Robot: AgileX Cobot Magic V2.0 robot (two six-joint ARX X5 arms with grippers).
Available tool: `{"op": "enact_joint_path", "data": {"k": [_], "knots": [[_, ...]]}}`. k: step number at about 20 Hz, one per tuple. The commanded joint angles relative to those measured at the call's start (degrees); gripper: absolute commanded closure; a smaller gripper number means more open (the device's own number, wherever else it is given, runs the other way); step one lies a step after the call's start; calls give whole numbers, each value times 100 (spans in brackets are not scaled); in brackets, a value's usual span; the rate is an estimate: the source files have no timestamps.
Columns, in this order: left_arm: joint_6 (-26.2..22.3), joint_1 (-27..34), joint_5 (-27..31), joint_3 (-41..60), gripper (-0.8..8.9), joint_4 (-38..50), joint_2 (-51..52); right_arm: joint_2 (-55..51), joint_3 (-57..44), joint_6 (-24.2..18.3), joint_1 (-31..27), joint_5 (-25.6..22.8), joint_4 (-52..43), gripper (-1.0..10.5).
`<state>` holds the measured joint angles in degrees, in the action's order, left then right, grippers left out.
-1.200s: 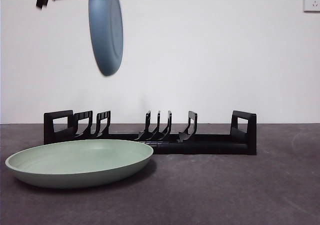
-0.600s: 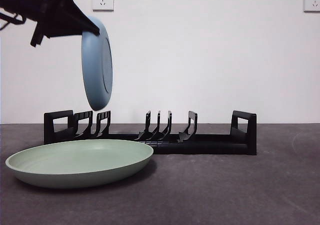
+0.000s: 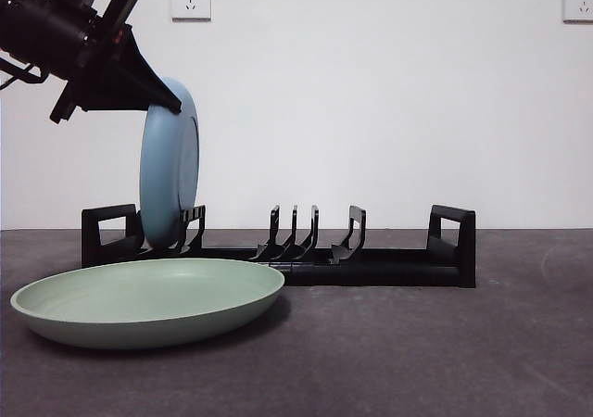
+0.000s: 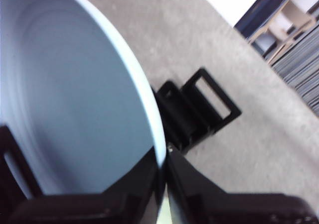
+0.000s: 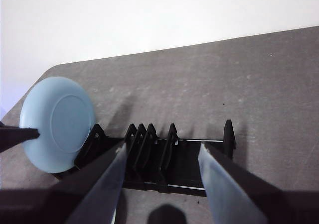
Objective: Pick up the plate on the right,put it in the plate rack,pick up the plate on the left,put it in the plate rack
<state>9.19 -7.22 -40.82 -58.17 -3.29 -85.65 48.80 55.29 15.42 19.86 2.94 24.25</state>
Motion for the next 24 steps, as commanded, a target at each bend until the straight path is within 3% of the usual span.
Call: {"op": "enact_joint_path", "data": {"k": [1, 5, 9, 15, 17, 21, 24], "knots": [[-249, -15, 72, -7, 814, -125, -11, 9, 2, -50, 7, -28, -22, 699], [-490, -74, 470, -7, 798, -372, -11, 11, 2, -50, 7, -31, -22, 699], [-608, -155, 789, -7, 617, -496, -11, 39, 2, -48, 7, -26, -17, 699], [-619, -186, 649, -7, 558, -614, 35, 136, 2, -2, 9, 50, 33, 699], [-621, -186, 511, -7, 460, -697, 142, 216, 2, 15, 11, 372, 68, 699], [-660, -208, 422, -7, 455, -1054, 629, 544, 2, 28, 26, 1469, 81, 699], [-876, -282, 461, -7, 455, -1333, 1158, 957, 2, 63, 142, 1989, 92, 699]]}}
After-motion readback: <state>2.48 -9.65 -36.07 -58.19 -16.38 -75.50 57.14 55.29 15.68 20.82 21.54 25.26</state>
